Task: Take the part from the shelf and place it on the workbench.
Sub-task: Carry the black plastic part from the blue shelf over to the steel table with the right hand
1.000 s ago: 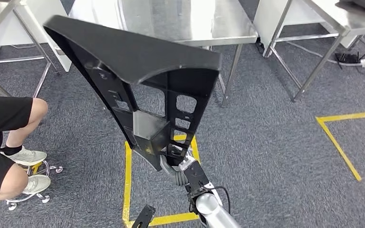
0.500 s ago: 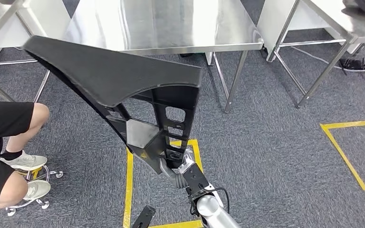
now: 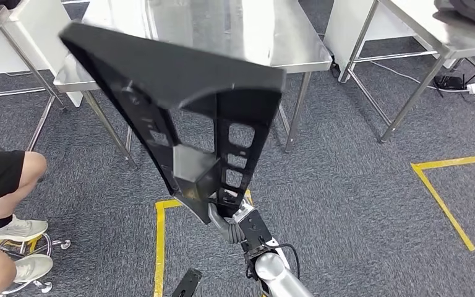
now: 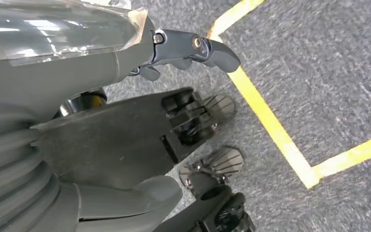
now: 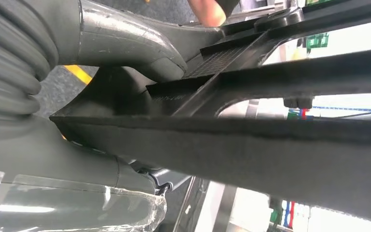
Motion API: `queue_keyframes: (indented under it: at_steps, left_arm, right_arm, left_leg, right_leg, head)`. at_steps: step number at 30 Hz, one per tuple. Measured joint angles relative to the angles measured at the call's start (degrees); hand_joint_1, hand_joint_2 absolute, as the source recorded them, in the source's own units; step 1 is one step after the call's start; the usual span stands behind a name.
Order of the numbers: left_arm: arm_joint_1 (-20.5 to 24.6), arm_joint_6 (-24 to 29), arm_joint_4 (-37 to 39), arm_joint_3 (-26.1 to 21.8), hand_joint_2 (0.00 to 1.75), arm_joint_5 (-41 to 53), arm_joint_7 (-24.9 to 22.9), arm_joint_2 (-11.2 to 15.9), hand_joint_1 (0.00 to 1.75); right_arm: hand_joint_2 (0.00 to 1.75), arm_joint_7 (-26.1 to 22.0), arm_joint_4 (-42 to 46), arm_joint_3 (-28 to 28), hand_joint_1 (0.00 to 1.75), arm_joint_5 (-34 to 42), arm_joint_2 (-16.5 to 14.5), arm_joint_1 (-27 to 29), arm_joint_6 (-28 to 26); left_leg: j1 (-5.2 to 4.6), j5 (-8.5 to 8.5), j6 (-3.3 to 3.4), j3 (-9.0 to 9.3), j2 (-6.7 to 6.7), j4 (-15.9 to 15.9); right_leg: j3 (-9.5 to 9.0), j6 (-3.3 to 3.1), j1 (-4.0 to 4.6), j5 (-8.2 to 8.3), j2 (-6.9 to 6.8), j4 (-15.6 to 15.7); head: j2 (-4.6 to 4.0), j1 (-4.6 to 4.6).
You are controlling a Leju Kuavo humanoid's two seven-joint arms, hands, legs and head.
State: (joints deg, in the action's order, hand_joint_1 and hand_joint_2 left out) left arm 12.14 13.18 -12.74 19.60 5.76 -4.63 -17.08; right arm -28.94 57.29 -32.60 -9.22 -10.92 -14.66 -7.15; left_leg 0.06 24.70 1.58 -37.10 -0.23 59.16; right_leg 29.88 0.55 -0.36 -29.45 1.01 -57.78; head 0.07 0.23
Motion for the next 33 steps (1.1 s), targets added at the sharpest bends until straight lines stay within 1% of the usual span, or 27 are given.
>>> queue_keyframes:
  at_steps: [1,2,4,5,6,8,9,10,11,12,13,14,15,17,18,20,21,22,23,24,25,26,28,29,30,32,33]
  left_arm:
    - [0.0,0.1,0.0,0.0,1.75,0.0,0.0,0.0,0.00]
    - [0.0,0.3,0.0,0.1,1.75,0.0,0.0,0.0,0.00]
    - [0.0,1.0,0.0,0.2,1.75,0.1,0.2,0.0,0.00]
    - [0.0,1.4,0.0,0.3,1.75,0.2,0.2,-0.1,0.00]
    - [0.0,1.8,0.0,0.3,1.75,0.2,0.3,-0.1,0.00]
    - [0.0,2.0,0.0,0.4,1.75,0.4,0.3,-0.1,0.00]
    - [0.0,2.1,0.0,0.4,1.75,0.4,0.3,-0.1,0.00]
    - [0.0,2.1,0.0,0.4,1.75,0.4,0.3,-0.1,0.00]
    - [0.0,2.1,0.0,0.4,1.75,0.5,0.3,-0.1,0.00]
    - [0.0,2.2,0.0,0.4,1.75,0.5,0.3,-0.1,0.00]
    - [0.0,2.2,0.0,0.4,1.75,0.5,0.3,-0.1,0.00]
    - [0.0,2.2,0.0,0.4,1.75,0.5,0.4,-0.1,0.00]
    - [0.0,2.2,0.0,0.4,1.75,0.5,0.4,-0.1,0.00]
    - [0.0,2.2,0.0,0.4,1.75,0.5,0.4,-0.1,0.00]
    - [0.0,2.2,0.0,0.4,1.75,0.5,0.4,-0.1,0.00]
    - [0.0,2.2,0.0,0.4,1.75,0.6,0.4,-0.1,0.00]
    - [0.0,2.2,0.0,0.5,1.75,0.6,0.4,-0.1,0.00]
    - [0.1,2.2,0.0,0.5,1.75,0.7,0.3,-0.1,0.00]
    - [0.1,2.2,0.0,0.6,1.75,0.7,0.3,-0.1,0.00]
    - [0.1,2.1,0.0,0.6,1.75,0.7,0.3,-0.1,0.00]
    - [0.1,2.0,0.0,0.7,1.75,0.7,0.2,-0.1,0.00]
    - [0.1,2.0,0.0,0.7,1.75,0.7,0.2,-0.1,0.00]
    - [0.1,1.8,0.0,0.8,1.75,0.6,0.2,-0.1,0.00]
    - [0.1,1.6,0.0,0.8,1.75,0.6,0.2,-0.1,0.00]
    - [0.1,1.3,0.0,0.9,1.75,0.6,0.2,-0.1,0.00]
    - [0.2,0.8,0.0,1.0,1.75,0.5,0.3,-0.1,0.00]
    - [0.2,0.7,0.0,1.1,1.75,0.4,0.4,-0.1,0.00]
  right_arm:
    - [1.75,-0.1,0.0,-0.1,1.75,0.0,0.0,0.0,0.0]
    - [1.75,-0.2,0.0,-0.2,1.75,-0.1,0.0,-0.1,0.0]
    - [1.75,-0.5,0.1,-0.4,1.75,-0.3,0.1,-0.1,0.0]
    - [1.75,-0.7,0.1,-0.5,1.75,-0.4,0.1,-0.3,-0.1]
    - [1.75,-0.7,0.2,-0.6,1.75,-0.4,0.2,-0.3,-0.1]
    - [1.75,-0.8,0.2,-0.7,1.75,-0.4,0.6,-0.2,-0.2]
    - [1.75,-0.8,0.2,-0.7,1.75,-0.4,0.8,0.0,-0.2]
    - [1.75,-0.9,0.2,-0.8,1.75,-0.4,1.0,0.1,-0.2]
    - [1.75,-0.9,0.1,-0.8,1.75,-0.4,1.1,0.2,-0.2]
    - [1.75,-0.9,0.1,-0.8,1.75,-0.4,1.2,0.2,-0.2]
    - [1.75,-0.9,0.1,-0.8,1.75,-0.4,1.3,0.1,-0.2]
    - [1.75,-0.9,0.1,-0.8,1.75,-0.4,1.3,0.1,-0.2]
    - [1.75,-0.9,0.1,-0.8,1.75,-0.5,1.4,0.2,-0.2]
    - [1.75,-0.9,0.2,-0.9,1.75,-0.5,1.4,0.1,-0.2]
    - [1.75,-0.9,0.2,-0.9,1.75,-0.5,1.3,0.1,-0.2]
    - [1.75,-0.9,0.2,-1.0,1.75,-0.4,1.2,-0.1,-0.2]
    - [1.75,-1.0,0.3,-1.0,1.75,-0.4,1.1,-0.2,-0.2]
    - [1.75,-1.0,0.3,-1.0,1.75,-0.4,1.2,-0.2,-0.2]
    - [1.75,-1.0,0.3,-1.0,1.75,-0.4,1.2,-0.1,-0.2]
    - [1.75,-1.0,0.3,-1.0,1.75,-0.5,1.3,0.0,-0.3]
    - [1.75,-1.0,0.3,-1.1,1.75,-0.5,1.3,0.1,-0.3]
    - [1.75,-1.0,0.3,-1.1,1.75,-0.5,1.3,0.2,-0.3]
    - [1.75,-1.1,0.3,-1.2,1.75,-0.6,1.3,0.1,-0.3]
    - [1.75,-1.1,0.3,-1.2,1.75,-0.7,1.3,0.1,-0.3]
    - [1.75,-1.2,0.3,-1.3,1.75,-0.8,1.3,0.0,-0.3]
    - [1.75,-1.3,0.3,-1.3,1.75,-0.9,1.4,0.0,-0.3]
    - [1.75,-1.3,0.3,-1.3,1.75,-0.9,1.4,0.1,-0.3]
  left_leg:
    - [-0.21,0.41,0.22,0.24,-0.06,-0.1]
    - [-0.27,0.18,0.44,0.57,-0.14,-0.4]
    - [0.00,-0.17,0.77,1.20,-0.19,-1.1]
    - [0.18,-0.13,0.99,1.57,-0.22,-1.5]
    - [0.31,0.02,1.23,1.90,-0.29,-1.7]
    - [0.34,0.46,1.60,2.26,-0.72,-1.8]
    - [0.37,0.69,1.64,2.47,-1.10,-1.8]
    - [0.41,0.93,1.57,2.75,-1.59,-1.8]
    - [0.47,1.19,1.43,3.13,-2.10,-1.8]
    - [0.53,1.47,1.22,3.55,-2.63,-1.7]
    - [0.43,1.81,0.93,3.85,-3.15,-1.6]
    - [0.34,2.14,0.63,4.03,-3.64,-1.5]
    - [0.23,2.40,0.34,4.10,-4.02,-1.4]
    - [0.25,2.69,-0.18,4.05,-4.59,-1.5]
    - [0.34,2.89,-0.44,3.99,-4.40,-1.4]
    - [0.43,4.37,-1.01,2.91,-2.76,1.0]
    - [0.49,5.83,-1.25,1.50,-1.65,4.0]
    - [0.55,7.53,-1.47,-0.54,-0.82,7.9]
    - [0.65,8.92,-1.65,-2.71,-0.44,11.9]
    - [0.72,9.53,-1.78,-4.47,-0.23,14.7]
    - [0.78,8.99,-1.85,-5.27,-0.07,15.4]
    - [0.85,7.34,-1.84,-4.79,0.08,13.7]
    - [0.99,3.00,-1.60,-1.29,0.64,6.0]
    - [0.92,1.70,-1.45,0.45,0.92,2.5]
    - [0.87,1.06,-1.32,1.57,1.15,0.2]
    - [0.57,1.07,-1.23,2.06,1.15,-0.8]
    - [0.43,0.99,-1.21,2.02,1.05,-0.8]
  right_leg:
    - [-0.18,0.36,0.06,-0.21,0.01,0.1]
    - [-0.32,0.69,0.13,-0.41,0.00,0.2]
    - [0.04,1.17,0.25,-1.31,-0.21,-0.7]
    - [1.17,1.26,0.34,-2.19,-0.32,-2.8]
    - [3.09,1.27,0.30,-3.35,-0.42,-6.1]
    - [8.09,1.39,0.18,-5.39,-0.44,-14.2]
    - [9.98,1.69,0.02,-5.50,-0.45,-16.5]
    - [10.82,2.19,-0.17,-4.64,-0.45,-16.7]
    - [10.49,2.81,-0.38,-2.87,-0.43,-14.5]
    - [9.27,3.46,-0.63,-0.51,-0.21,-10.6]
    - [7.74,3.91,-0.83,1.69,0.34,-6.4]
    - [6.41,3.89,-0.97,3.20,0.79,-3.1]
    - [5.57,3.59,-1.00,3.99,1.17,-1.1]
    - [5.07,2.48,-0.92,4.05,1.04,-0.4]
    - [4.96,2.07,-1.02,4.03,0.78,-0.4]
    - [4.52,1.15,-1.32,3.90,0.19,-0.2]
    - [4.26,0.74,-1.37,3.73,-0.18,-0.2]
    - [4.04,0.35,-1.28,3.52,-0.63,-0.2]
    - [3.85,0.12,-1.19,3.35,-1.10,-0.2]
    - [3.69,-0.06,-1.13,3.19,-1.59,-0.2]
    - [3.50,-0.12,-1.09,3.03,-1.99,-0.2]
    - [3.26,-0.07,-1.10,2.85,-2.25,-0.2]
    - [2.69,0.36,-1.06,2.40,-2.52,-0.2]
    - [2.55,0.65,-0.83,2.19,-2.58,-0.2]
    - [2.55,0.93,-0.60,2.04,-2.66,-0.3]
    - [2.72,1.18,-0.09,1.94,-2.78,-0.4]
    - [2.71,1.23,-0.09,1.96,-2.86,-0.3]
  head:
    - [0.00,-0.03]
    - [0.00,-0.10]
    - [0.00,-0.13]
    - [0.00,-0.09]
    - [0.00,-0.05]
    - [0.00,0.03]
    - [0.00,0.03]
    - [0.00,0.04]
    - [0.00,0.04]
    - [0.00,0.05]
    - [0.00,0.07]
    - [0.00,0.04]
    - [0.00,0.01]
    - [0.00,-0.08]
    - [0.00,-0.09]
    - [0.00,-0.29]
    - [0.00,-0.39]
    - [0.00,-0.51]
    - [0.00,-0.53]
    - [0.00,-0.52]
    - [0.00,-0.54]
    - [0.00,-0.53]
    - [0.00,-0.52]
    - [0.00,-0.50]
    - [0.00,-0.47]
    - [0.00,-0.42]
    - [0.00,-0.40]
